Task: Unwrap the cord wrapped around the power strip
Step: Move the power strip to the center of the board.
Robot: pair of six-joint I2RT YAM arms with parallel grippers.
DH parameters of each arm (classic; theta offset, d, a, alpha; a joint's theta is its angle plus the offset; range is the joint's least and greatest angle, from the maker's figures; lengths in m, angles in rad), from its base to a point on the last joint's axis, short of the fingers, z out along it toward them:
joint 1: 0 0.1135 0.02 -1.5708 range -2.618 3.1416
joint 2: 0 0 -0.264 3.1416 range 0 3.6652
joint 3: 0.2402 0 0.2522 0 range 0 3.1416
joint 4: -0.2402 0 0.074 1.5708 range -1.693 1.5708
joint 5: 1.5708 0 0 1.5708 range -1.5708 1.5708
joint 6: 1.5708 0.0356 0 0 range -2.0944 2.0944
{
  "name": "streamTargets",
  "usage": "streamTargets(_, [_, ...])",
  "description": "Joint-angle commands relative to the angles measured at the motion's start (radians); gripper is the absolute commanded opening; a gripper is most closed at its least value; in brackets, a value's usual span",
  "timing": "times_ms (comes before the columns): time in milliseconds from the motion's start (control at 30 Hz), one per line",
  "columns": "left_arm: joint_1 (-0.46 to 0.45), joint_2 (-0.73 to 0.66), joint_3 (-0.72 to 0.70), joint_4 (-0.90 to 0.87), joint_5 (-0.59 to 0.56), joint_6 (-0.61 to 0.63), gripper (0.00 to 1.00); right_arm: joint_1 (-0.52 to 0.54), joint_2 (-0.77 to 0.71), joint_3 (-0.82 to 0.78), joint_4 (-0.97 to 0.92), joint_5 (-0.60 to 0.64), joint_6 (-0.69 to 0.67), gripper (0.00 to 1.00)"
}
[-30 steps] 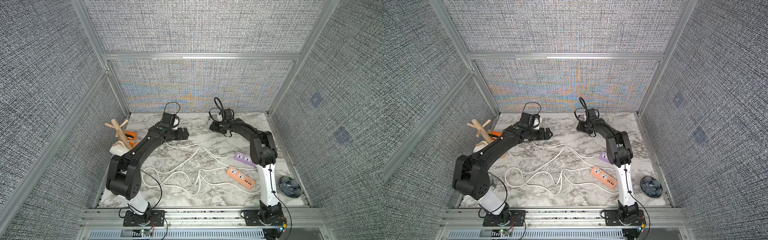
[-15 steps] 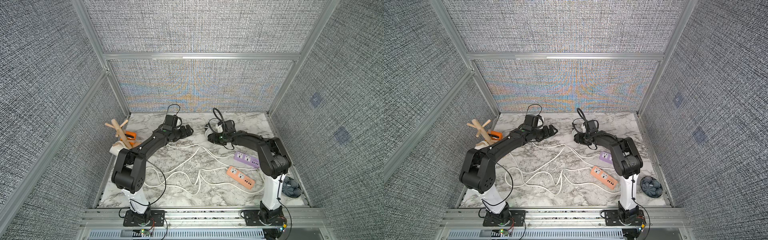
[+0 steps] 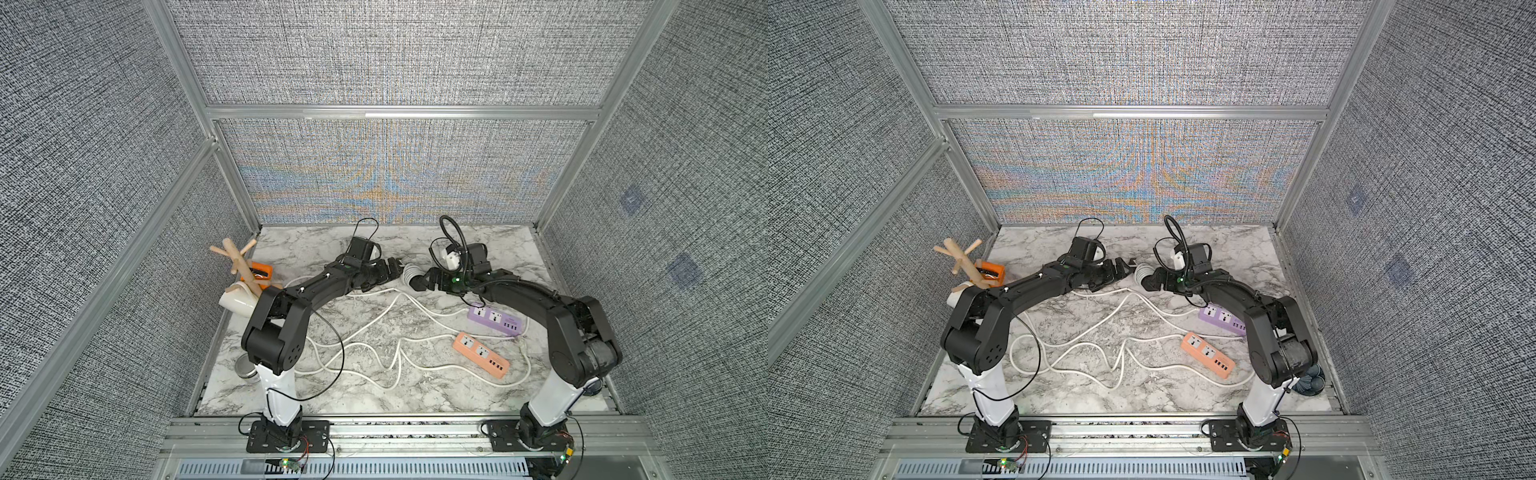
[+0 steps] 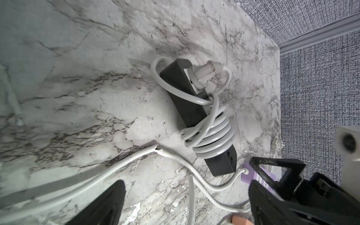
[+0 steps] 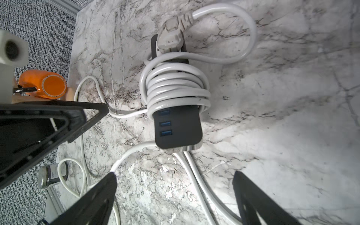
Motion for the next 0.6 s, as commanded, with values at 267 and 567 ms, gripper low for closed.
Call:
streamTargets(267, [-0.032, 0.16, 0.086, 0.06, 0.107, -0.04, 1.0, -0.094, -0.086, -0.075, 0.028, 0.005, -0.013, 0.94])
streamTargets(567, [-0.037, 0.255, 0.129, 0.179, 0.12, -0.14, 1.0, -0.106, -0.092, -0.112, 0.029, 0.01, -0.029, 0.94])
